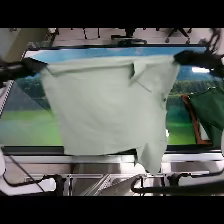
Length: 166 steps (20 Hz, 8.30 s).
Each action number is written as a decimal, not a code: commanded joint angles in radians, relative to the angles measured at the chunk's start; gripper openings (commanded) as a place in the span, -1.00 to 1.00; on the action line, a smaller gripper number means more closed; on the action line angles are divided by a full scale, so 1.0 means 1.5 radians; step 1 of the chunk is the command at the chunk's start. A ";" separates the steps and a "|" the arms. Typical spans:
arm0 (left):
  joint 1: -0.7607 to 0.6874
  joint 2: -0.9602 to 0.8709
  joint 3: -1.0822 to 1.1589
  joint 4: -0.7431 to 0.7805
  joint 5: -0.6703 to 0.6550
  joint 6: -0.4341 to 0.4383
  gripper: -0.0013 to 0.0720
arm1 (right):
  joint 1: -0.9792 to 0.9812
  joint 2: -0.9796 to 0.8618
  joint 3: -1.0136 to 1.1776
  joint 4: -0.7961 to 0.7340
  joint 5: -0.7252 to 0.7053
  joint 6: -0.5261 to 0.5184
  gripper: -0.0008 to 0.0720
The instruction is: Fold the shirts.
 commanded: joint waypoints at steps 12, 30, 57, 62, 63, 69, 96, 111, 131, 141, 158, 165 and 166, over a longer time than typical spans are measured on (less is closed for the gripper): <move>-0.054 -0.391 0.259 0.204 -0.012 -0.057 -0.93 | -0.032 -0.250 0.043 0.001 0.051 -0.004 -0.94; -0.055 -0.420 0.340 0.268 -0.099 -0.143 0.08 | -0.008 -0.212 0.043 -0.043 0.079 0.039 -0.16; 0.011 -0.074 -0.342 0.262 -0.044 -0.097 -0.92 | -0.022 0.287 -0.673 -0.220 0.229 0.342 0.46; 0.011 -0.074 -0.315 0.263 -0.064 -0.097 -0.92 | 0.032 0.190 -0.673 -0.139 0.163 0.268 0.13; 0.011 -0.073 -0.315 0.263 -0.065 -0.097 -0.92 | 0.041 0.174 -0.672 -0.090 0.160 0.231 -0.11; 0.011 -0.059 -0.320 0.291 -0.119 -0.101 -0.93 | 0.032 0.221 -0.643 -0.048 0.244 0.185 -0.94; -0.101 -0.164 -0.032 0.438 -0.135 -0.220 -0.92 | 0.039 0.020 -0.306 -0.133 0.032 0.124 -0.94; -0.060 -0.186 0.157 0.441 -0.307 -0.270 0.90 | -0.042 -0.040 -0.282 -0.101 0.217 0.079 0.85; -0.505 -0.349 0.201 0.281 0.033 -0.249 -0.92 | -0.038 0.068 -0.153 0.042 0.404 0.051 -0.94; -0.639 -0.482 0.323 0.223 0.116 -0.302 -0.92 | -0.038 0.096 0.026 0.042 0.478 0.105 -0.94; -0.118 0.085 0.250 -0.041 -0.016 -0.131 -0.92 | 0.552 -0.094 0.025 0.027 -0.016 0.185 -0.92; -0.113 0.128 0.121 -0.076 0.003 -0.015 -0.92 | 0.640 -0.144 0.027 -0.003 -0.154 0.115 0.40; -0.113 0.128 0.121 -0.076 0.004 -0.010 -0.92 | 0.611 -0.113 0.027 -0.029 -0.125 0.145 0.40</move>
